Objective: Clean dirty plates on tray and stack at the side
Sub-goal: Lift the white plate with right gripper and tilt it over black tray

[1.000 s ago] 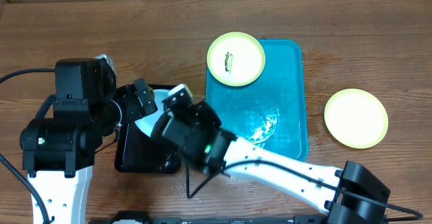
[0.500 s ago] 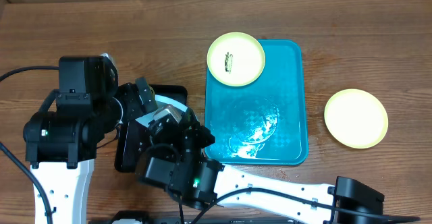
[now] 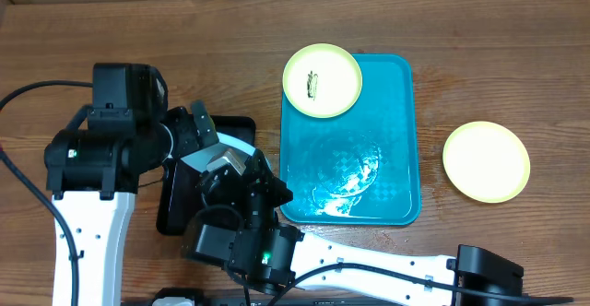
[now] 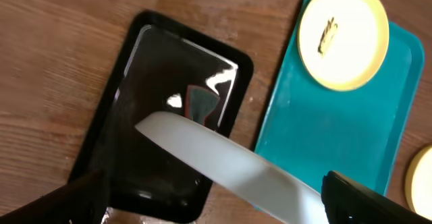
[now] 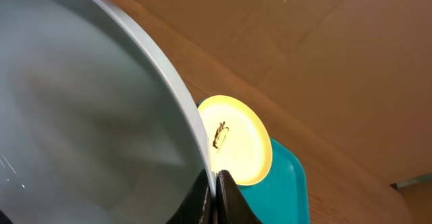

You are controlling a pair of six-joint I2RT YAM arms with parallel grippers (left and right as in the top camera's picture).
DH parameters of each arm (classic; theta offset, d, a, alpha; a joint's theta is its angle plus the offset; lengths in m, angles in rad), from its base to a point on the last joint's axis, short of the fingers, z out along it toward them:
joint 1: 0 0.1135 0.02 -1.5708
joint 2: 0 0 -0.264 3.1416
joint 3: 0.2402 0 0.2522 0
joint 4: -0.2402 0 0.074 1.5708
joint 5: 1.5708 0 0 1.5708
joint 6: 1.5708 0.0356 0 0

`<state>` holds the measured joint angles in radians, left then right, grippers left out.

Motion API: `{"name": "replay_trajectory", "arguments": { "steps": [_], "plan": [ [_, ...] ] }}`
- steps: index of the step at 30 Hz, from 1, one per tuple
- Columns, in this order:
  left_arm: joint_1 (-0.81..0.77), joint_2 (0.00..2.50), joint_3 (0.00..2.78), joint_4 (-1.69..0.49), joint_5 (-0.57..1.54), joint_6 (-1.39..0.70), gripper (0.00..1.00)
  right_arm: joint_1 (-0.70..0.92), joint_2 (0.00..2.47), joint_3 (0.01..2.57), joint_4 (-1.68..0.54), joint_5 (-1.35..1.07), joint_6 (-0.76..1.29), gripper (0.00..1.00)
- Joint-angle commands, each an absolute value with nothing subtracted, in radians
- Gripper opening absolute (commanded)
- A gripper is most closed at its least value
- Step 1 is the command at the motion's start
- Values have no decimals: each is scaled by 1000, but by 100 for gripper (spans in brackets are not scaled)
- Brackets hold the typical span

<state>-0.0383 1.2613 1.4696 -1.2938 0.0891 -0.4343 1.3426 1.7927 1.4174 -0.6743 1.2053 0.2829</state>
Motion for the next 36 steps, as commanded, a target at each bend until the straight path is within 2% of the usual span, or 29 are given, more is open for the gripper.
{"name": "replay_trajectory", "arguments": {
  "steps": [1, 7, 11, 18, 30, 33, 36],
  "plan": [
    [-32, 1275, 1494, -1327, 149, -416, 100, 1347, 1773, 1433, -670, 1237, 283, 4],
    [-32, 1212, 1515, -1319, 164, -380, 100, 1347, 1773, 1433, -690, 1237, 283, 4],
    [-32, 1101, 1553, -1330, 49, -406, 100, 1347, 1773, 1433, -693, 1237, 283, 4],
    [-32, 923, 1555, -1390, -191, -582, 100, 1347, 1773, 1433, -672, 1237, 283, 4],
    [-32, 890, 1553, -1399, -191, -580, 100, 1349, 1773, 1433, -604, 1275, 281, 4],
    [-32, 890, 1553, -1399, -191, -580, 100, 1346, 1773, 1433, -606, 1350, 257, 4],
    [-32, 890, 1553, -1399, -191, -580, 100, 1354, 1773, 1433, -583, 1320, 203, 4]
  ]
}}
